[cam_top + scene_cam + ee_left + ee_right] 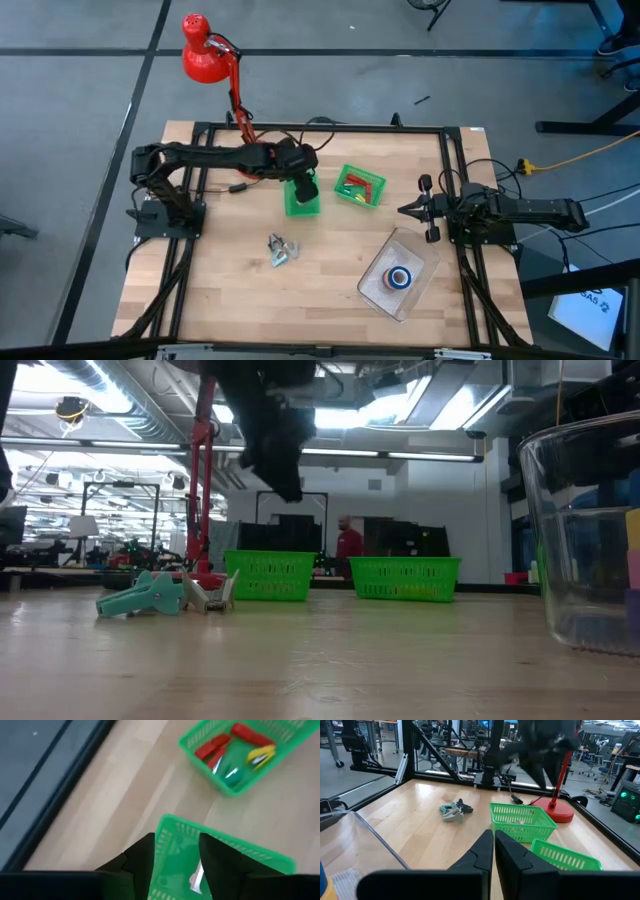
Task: Pick and place Stapler, Stapler remover, tape
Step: Put the blue staple remover into the left green bin
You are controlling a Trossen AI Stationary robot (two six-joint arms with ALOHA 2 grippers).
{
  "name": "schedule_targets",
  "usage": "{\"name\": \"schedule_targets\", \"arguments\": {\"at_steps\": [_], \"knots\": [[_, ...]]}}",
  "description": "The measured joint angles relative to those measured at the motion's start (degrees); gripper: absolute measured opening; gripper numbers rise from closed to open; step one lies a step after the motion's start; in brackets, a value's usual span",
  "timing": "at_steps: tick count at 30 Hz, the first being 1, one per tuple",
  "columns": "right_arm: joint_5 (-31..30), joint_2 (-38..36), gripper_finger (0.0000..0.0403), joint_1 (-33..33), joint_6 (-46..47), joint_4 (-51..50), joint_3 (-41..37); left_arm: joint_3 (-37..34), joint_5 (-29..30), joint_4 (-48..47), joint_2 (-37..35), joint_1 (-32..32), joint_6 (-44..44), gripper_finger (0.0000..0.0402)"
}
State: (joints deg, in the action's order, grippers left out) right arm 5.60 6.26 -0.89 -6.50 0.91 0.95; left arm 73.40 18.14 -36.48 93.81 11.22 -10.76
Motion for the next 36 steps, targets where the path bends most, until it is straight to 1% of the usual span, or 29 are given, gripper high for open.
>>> {"name": "schedule_targets", "arguments": {"at_steps": [6,9,15,18,22,26,28,33,36], "knots": [[0.00,-0.02,0.0021,0.00,0.00,0.00,-0.02,0.66,2.53,-0.57,-3.43,-4.36,-3.99,0.0135],[0.00,-0.01,0.0021,-0.01,0.00,0.00,0.00,0.68,3.39,-3.00,-4.22,-7.50,-6.69,0.0129],[0.00,0.00,0.0021,0.00,0.00,0.00,0.00,0.68,3.73,-9.48,-5.48,-14.50,-18.08,0.0120],[0.00,-0.02,0.0021,0.00,0.00,0.02,-0.02,0.68,3.39,-12.64,-6.01,-18.39,-26.21,0.0118],[0.00,0.00,0.0021,0.00,0.00,0.02,0.00,0.68,0.14,-16.90,-5.86,-23.43,-38.32,0.0118],[-0.02,-0.02,0.0021,-0.01,0.00,0.00,-0.02,-0.15,-3.13,-20.88,-4.86,-27.83,-46.62,0.0118],[-0.01,-0.01,0.0021,0.00,-0.01,0.01,-0.01,-1.14,-3.95,-21.44,-4.61,-29.71,-50.57,0.0118],[-0.02,0.00,0.0021,-0.02,-0.01,0.00,-0.02,-5.11,-8.65,-21.05,-4.56,-32.52,-63.83,0.0118],[-0.02,-0.01,0.0021,-0.01,0.00,0.00,-0.01,-6.93,-10.71,-19.30,-4.42,-33.47,-68.94,0.0118]]}}
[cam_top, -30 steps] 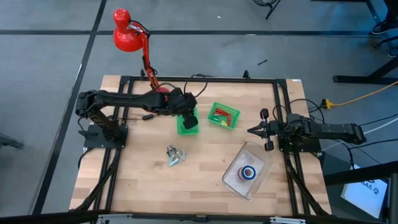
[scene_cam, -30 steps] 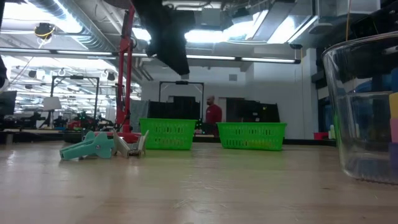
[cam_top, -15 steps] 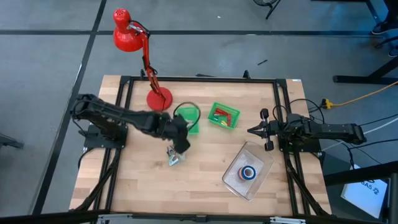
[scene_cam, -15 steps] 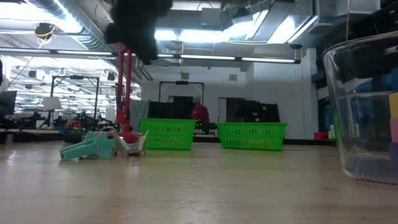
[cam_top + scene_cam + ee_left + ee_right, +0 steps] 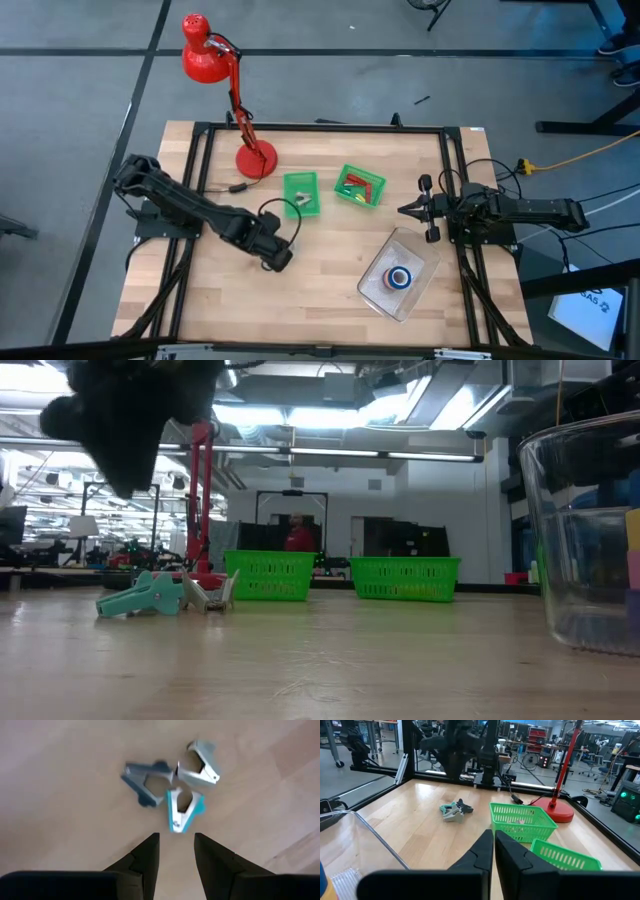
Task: Pick and place Stapler, Stapler remover, tape
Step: Put the blue staple remover into the left green bin
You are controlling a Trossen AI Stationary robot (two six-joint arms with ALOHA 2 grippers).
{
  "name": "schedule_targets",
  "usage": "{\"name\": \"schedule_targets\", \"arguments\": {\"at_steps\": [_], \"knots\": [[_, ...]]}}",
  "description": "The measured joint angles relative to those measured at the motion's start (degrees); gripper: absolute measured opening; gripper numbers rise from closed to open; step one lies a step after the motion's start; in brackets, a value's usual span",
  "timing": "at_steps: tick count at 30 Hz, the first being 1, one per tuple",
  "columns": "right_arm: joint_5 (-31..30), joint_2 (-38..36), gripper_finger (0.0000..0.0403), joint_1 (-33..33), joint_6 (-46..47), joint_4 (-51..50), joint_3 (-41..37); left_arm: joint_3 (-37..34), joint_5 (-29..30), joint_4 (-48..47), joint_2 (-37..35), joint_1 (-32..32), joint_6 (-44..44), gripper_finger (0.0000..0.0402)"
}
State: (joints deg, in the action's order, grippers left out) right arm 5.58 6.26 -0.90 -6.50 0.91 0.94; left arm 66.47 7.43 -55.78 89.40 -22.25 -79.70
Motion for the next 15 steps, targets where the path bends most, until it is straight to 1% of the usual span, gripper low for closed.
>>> {"name": "schedule_targets", "arguments": {"at_steps": [3,6,11,15], "knots": [[0.02,0.01,0.0021,0.02,-0.02,0.00,0.00,-1.44,-2.01,2.55,1.13,-0.23,-2.08,0.0118],[0.02,0.01,0.0021,0.02,-0.02,0.00,-0.01,-1.57,-3.24,3.62,4.12,-0.16,-2.03,0.0118],[0.00,0.01,0.0021,0.01,0.00,0.00,-0.01,-1.72,-0.10,4.11,8.49,-0.16,1.12,0.0118],[0.00,0.00,0.0021,-0.01,0.00,0.00,0.00,-1.70,0.63,7.22,9.20,0.38,1.03,0.0114]]}}
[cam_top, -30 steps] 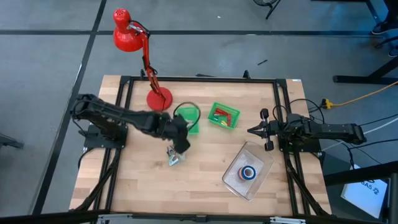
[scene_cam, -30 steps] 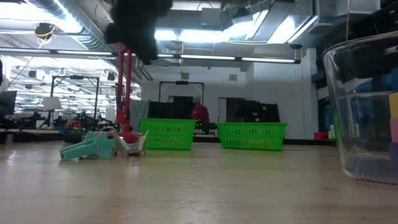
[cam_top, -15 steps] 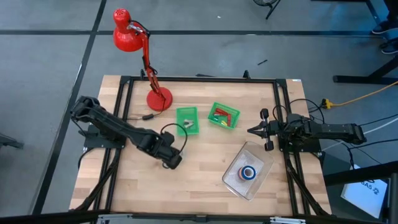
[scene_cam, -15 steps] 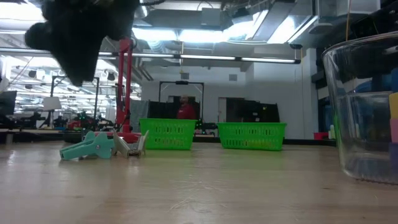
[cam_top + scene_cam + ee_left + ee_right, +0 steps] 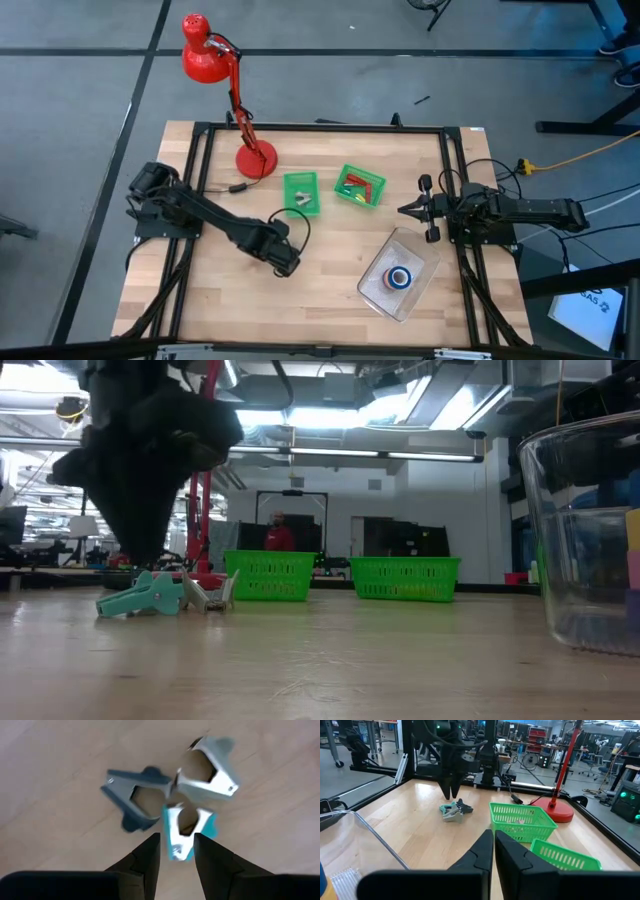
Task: Pick and place Stapler, Stapler remover, tape
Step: Put the blue staple remover into the left green bin
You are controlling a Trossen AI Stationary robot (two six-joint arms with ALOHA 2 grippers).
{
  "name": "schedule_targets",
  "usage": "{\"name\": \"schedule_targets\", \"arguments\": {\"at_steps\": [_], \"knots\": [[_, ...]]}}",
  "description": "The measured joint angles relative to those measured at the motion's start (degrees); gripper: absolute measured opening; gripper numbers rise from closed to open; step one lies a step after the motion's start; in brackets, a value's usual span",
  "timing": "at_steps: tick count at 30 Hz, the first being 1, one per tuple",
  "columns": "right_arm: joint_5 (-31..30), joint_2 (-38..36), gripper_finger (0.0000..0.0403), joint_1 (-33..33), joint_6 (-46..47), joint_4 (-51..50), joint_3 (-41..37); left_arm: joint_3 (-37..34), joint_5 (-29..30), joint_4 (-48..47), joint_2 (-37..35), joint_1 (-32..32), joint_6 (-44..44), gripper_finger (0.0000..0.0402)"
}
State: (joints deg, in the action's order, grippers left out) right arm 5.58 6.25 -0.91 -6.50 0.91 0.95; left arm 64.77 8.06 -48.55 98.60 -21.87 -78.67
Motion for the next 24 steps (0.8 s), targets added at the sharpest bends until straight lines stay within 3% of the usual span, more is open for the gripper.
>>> {"name": "schedule_targets", "arguments": {"at_steps": [24], "knots": [[0.02,0.00,0.0021,0.02,0.00,0.02,0.00,-1.62,-2.88,4.09,3.25,2.09,1.96,0.0056]]}}
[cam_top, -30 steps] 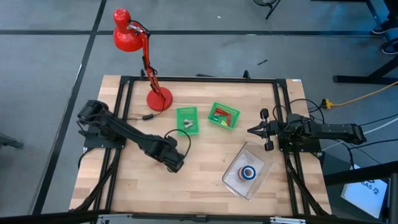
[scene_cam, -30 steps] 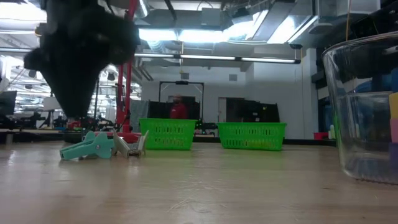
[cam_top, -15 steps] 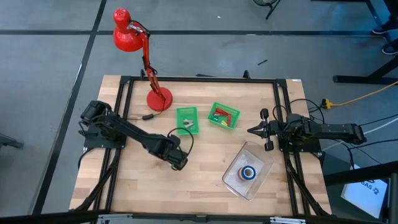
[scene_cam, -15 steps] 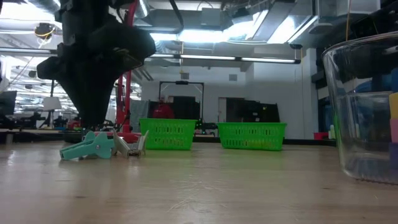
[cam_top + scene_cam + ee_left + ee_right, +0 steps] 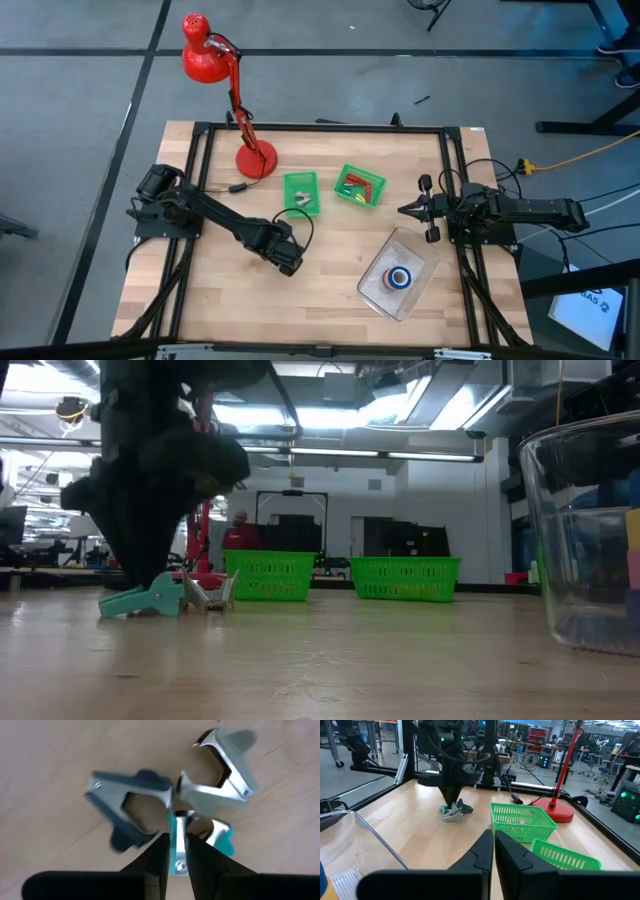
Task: Pick and place Stapler, Stapler remover, tape
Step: Put the blue staple remover into the left green bin
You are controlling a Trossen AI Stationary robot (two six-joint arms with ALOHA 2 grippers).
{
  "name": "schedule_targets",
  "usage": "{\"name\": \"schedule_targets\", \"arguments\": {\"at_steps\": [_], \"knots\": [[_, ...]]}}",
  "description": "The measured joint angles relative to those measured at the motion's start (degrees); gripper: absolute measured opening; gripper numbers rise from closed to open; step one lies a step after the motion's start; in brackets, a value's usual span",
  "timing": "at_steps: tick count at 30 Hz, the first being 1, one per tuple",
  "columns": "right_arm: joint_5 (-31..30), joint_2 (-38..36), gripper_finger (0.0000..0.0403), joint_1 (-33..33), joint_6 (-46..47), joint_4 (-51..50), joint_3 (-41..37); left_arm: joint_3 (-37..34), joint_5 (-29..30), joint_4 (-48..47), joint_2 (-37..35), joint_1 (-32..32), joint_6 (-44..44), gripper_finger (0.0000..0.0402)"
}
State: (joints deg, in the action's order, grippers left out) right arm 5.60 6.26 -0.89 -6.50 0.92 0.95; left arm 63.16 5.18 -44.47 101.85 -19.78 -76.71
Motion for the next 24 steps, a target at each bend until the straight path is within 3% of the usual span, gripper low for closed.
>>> {"name": "schedule_targets", "arguments": {"at_steps": [16,24], "knots": [[0.00,0.01,0.0021,-0.02,0.00,-0.02,-0.02,-0.02,-0.81,5.32,0.85,0.40,7.77,0.0021],[0.00,0.01,0.0021,0.00,0.00,0.01,0.00,-0.02,3.01,7.06,-5.93,1.14,8.54,0.0021]]}}
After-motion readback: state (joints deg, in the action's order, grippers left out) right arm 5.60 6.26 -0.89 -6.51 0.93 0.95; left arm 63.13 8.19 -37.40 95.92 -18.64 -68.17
